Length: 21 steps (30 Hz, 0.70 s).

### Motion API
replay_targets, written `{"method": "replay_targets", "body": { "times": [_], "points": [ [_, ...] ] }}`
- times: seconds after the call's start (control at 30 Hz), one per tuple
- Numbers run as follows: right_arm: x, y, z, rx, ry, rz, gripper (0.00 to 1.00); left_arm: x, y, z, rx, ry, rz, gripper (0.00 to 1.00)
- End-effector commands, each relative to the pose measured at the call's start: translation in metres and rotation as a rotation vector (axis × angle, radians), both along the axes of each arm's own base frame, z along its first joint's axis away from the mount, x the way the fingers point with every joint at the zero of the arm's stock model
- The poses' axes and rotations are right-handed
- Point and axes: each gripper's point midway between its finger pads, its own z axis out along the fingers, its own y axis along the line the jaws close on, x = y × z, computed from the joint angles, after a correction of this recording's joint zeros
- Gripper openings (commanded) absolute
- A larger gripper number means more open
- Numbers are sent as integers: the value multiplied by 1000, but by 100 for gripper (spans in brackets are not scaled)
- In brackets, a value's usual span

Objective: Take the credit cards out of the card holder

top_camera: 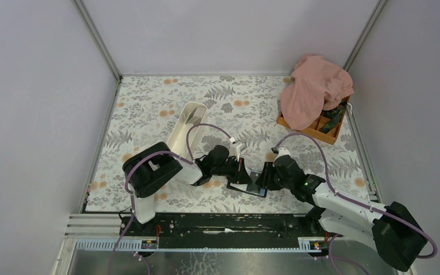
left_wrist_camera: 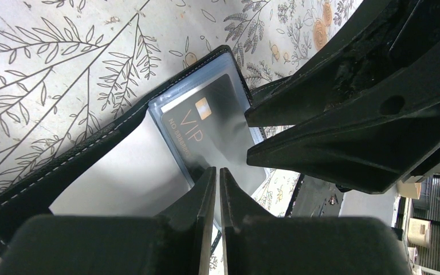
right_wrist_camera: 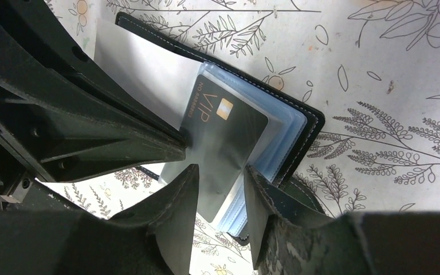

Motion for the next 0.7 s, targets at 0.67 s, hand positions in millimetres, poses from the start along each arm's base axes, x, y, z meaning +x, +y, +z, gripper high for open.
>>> {"method": "replay_targets", "body": {
  "times": [0.67],
  "points": [
    [1, 45, 27, 270, -28, 76, 44, -7, 11, -16, 49, 23, 6, 12]
  ]
}}
